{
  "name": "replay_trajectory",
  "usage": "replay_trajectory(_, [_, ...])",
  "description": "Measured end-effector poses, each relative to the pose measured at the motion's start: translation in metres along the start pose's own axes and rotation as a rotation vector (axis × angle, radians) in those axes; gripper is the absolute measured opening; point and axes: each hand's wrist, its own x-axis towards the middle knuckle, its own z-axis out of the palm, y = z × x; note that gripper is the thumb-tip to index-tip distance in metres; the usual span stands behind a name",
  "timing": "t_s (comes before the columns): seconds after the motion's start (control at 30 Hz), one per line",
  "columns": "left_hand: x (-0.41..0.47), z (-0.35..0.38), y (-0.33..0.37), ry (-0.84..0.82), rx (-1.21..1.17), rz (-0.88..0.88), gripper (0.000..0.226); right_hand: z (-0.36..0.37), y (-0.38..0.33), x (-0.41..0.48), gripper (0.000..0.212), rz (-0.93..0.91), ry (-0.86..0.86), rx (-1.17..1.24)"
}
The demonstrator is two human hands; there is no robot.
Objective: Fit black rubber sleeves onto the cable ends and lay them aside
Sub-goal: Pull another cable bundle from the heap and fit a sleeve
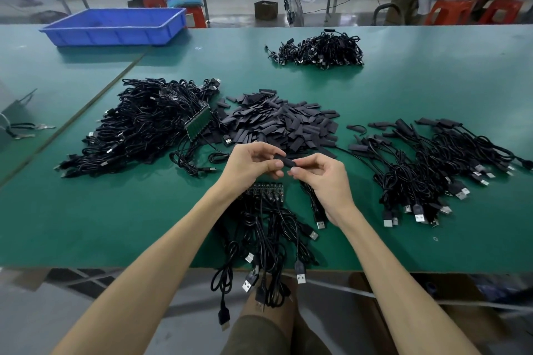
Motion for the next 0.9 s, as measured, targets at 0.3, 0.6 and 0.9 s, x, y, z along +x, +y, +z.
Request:
replay_trajectory(0.3, [-0.0025, 0.0037, 0.0031, -0.022, -0.035, -0.044, 0.015, -0.0001, -0.0007, 0.0012, 0.017, 0.01, -0.003, -0.019])
replay_trajectory(0.6, [-0.0021, 0.0035, 0.0052, 0.002, -0.007, -0.012, 0.021, 0.0001, -0.0014, 0.0006, 0.018, 0.02, 0.004, 0.013])
replay_trajectory(0.9, [-0.0023, 0.0027, 0.0053, 0.073, -0.099, -0.046, 0.021, 0.0022, -0.0014, 0.0001, 0.015, 0.019, 0.003, -0.045])
